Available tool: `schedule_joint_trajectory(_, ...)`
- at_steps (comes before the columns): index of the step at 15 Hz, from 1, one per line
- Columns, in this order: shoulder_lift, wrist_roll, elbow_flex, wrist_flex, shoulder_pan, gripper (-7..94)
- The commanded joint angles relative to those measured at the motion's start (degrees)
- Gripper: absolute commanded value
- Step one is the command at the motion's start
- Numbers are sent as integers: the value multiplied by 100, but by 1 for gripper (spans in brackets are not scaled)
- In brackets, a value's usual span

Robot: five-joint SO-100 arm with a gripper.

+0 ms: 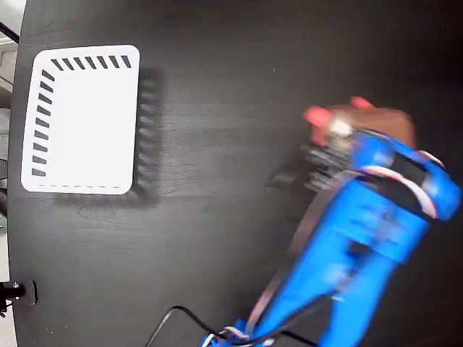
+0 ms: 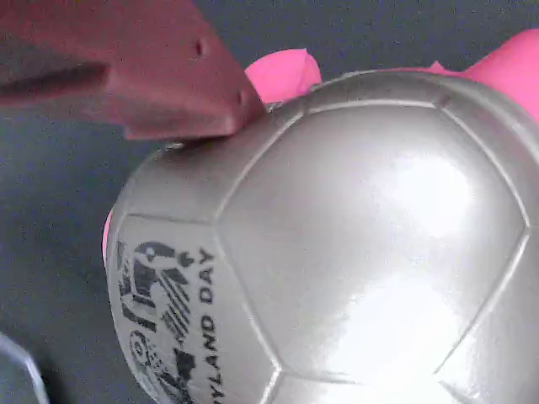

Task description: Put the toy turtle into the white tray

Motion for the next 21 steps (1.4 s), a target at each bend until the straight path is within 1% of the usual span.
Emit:
schedule_joint_trajectory(1, 984, 765, -281, 220, -1011, -4)
schedule_joint_trajectory(5, 1160, 2057, -299, 202, -2971, -4)
schedule_joint_trajectory(7, 1037, 2672, -316, -88, -3876, -3)
schedule_joint_trajectory(10, 114, 3164, -1037, -308, -4904, -3)
schedule_joint_trajectory(12, -624, 3243, -1573, -246, -5247, -3)
schedule_joint_trajectory(14, -1028, 3261, -1714, -272, -5414, -3)
schedule_joint_trajectory(21, -1644, 3287, -1784, -439, -5396, -3)
